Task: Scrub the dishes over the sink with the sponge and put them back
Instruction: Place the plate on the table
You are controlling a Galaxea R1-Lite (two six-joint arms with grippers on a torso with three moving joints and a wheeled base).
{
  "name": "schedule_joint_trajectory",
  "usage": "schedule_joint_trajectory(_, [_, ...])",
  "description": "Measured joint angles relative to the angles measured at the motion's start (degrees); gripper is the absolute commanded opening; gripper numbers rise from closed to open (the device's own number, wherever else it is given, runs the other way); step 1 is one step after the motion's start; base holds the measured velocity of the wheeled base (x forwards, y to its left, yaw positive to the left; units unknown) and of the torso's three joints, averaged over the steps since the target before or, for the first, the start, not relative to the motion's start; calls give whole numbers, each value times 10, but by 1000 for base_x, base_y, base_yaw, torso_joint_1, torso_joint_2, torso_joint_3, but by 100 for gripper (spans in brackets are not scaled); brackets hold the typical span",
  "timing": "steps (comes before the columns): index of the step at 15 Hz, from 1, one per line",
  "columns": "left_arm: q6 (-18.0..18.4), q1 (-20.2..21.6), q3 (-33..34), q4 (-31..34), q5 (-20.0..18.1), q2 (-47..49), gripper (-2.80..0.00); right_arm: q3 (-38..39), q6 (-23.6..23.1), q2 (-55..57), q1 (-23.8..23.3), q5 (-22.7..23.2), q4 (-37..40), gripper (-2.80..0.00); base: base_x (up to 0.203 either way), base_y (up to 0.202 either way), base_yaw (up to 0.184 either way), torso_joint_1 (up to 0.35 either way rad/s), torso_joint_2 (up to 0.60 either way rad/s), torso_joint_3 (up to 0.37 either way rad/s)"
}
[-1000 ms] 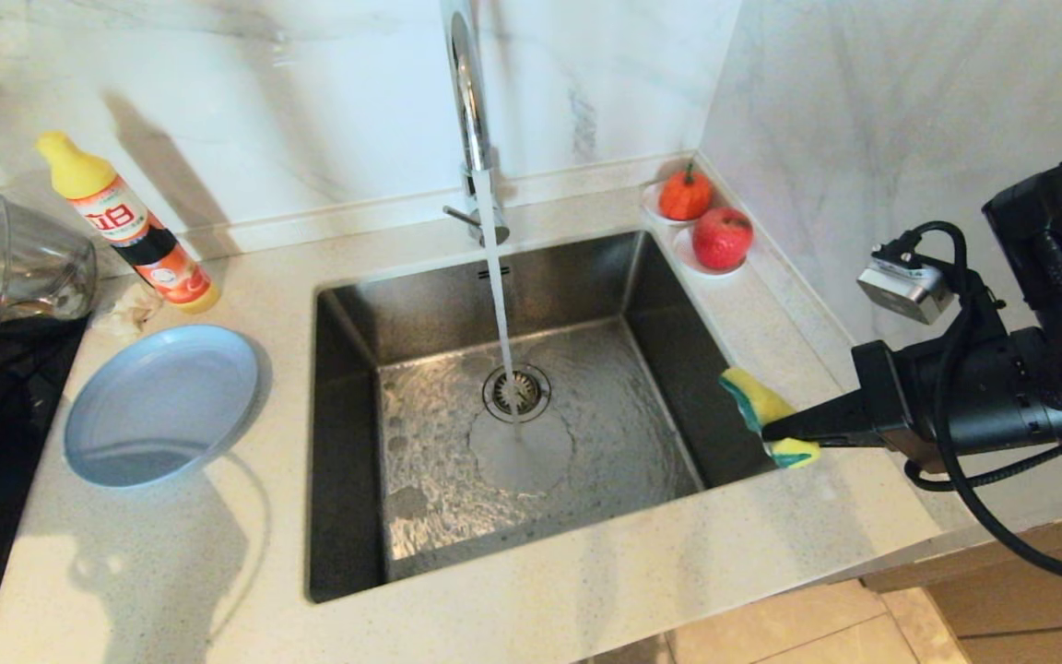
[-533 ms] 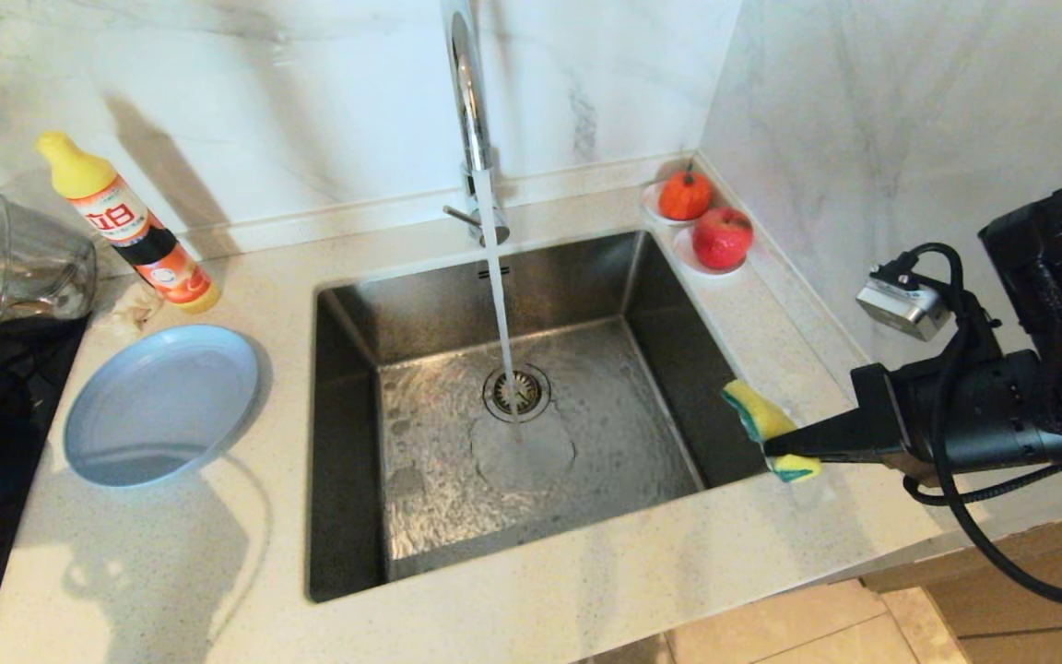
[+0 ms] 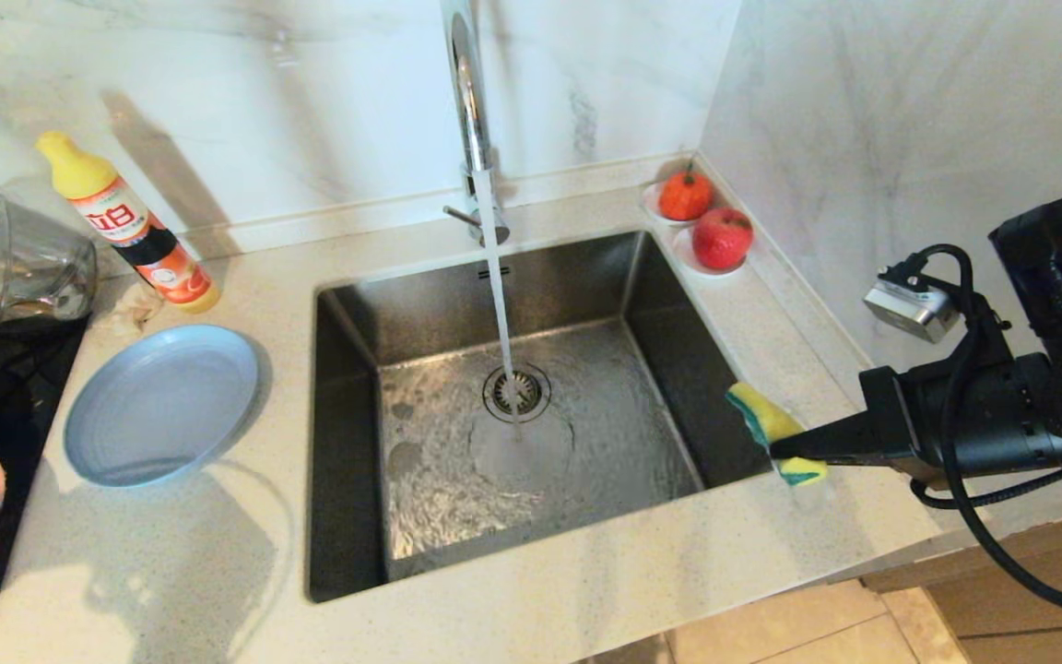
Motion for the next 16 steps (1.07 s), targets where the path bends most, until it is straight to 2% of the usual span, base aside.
schedule_joint_trajectory(3, [4,0,20,30,-12,-37,-280,6,1,-6,0,0,0,-280,0,0,0,0,0,0])
schedule_joint_trajectory(8, [39,0,70,25,-8,-61,-280,12,0,-17,0,0,0,-280,0,0,0,0,0,0])
schedule_joint_trajectory(11, [41,1,78,23,1,-56,-280,12,0,-20,0,1,-1,-280,0,0,0,0,0,0])
schedule_joint_trajectory(16, [42,17,76,-38,11,5,-280,12,0,-18,0,0,-1,-280,0,0,0,0,0,0])
